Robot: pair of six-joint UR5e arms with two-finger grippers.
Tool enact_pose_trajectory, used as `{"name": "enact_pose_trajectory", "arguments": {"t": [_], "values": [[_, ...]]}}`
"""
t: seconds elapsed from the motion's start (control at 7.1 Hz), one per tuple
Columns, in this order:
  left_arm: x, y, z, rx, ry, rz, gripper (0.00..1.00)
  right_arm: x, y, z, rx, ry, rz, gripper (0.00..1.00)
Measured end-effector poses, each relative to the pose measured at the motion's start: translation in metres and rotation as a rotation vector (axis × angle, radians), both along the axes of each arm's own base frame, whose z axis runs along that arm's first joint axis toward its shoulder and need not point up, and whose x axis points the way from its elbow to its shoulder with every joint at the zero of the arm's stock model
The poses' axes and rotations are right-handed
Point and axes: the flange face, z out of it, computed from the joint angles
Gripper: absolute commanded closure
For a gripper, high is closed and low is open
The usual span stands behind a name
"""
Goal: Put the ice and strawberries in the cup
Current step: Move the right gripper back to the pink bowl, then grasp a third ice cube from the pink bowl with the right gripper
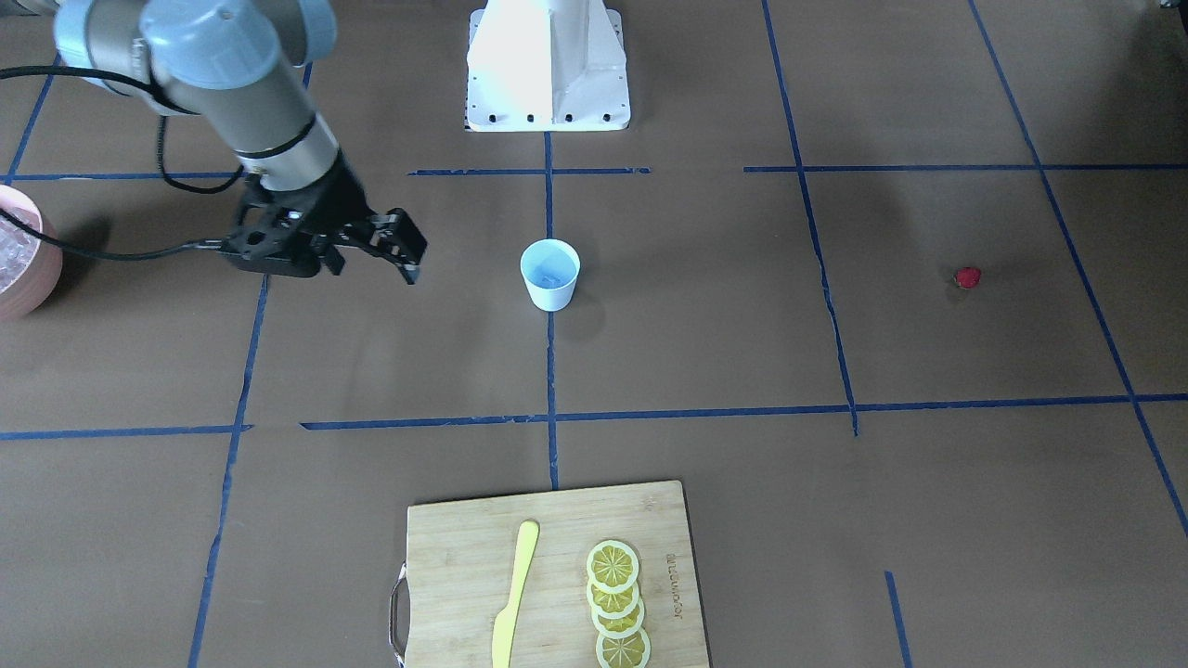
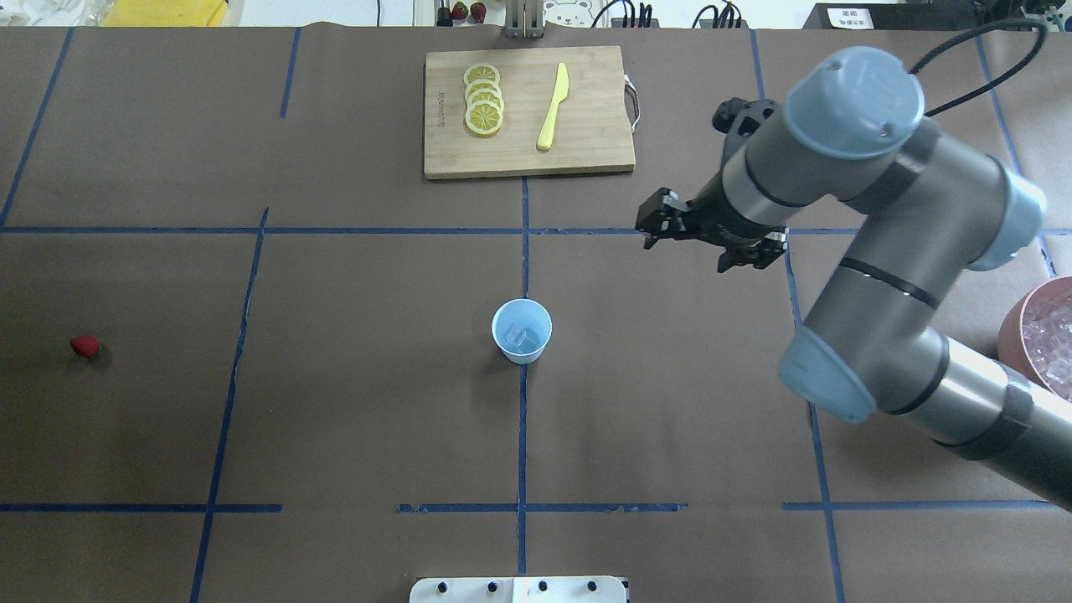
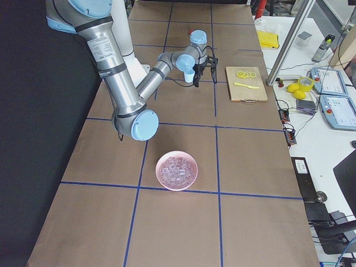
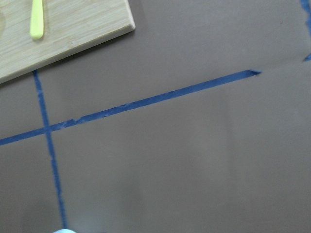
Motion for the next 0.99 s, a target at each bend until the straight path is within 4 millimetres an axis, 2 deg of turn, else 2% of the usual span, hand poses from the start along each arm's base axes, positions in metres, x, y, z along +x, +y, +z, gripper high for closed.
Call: {"name": "enact_pose_trajectory", "arguments": {"t": [0.28, 0.56, 0.7, 0.84, 0.99], "values": [[0.000, 0.001, -0.003, 0.011, 0.000, 0.003, 0.00, 0.101, 0.006, 0.090, 0.078, 0.083, -0.087, 0.00], [0.000, 0.008, -0.008, 0.027, 0.000, 0.005, 0.00, 0.196, 0.010, 0.171, 0.139, 0.129, -0.186, 0.00], [0.000, 0.015, -0.012, 0.031, 0.000, 0.004, 0.00, 0.235, 0.008, 0.210, 0.163, 0.133, -0.234, 0.00], [0.001, 0.018, -0.016, 0.036, 0.000, 0.003, 0.00, 0.264, 0.004, 0.254, 0.169, 0.138, -0.277, 0.00], [0.001, 0.017, -0.019, 0.040, 0.000, 0.001, 0.00, 0.282, 0.003, 0.296, 0.148, 0.144, -0.311, 0.00]]}}
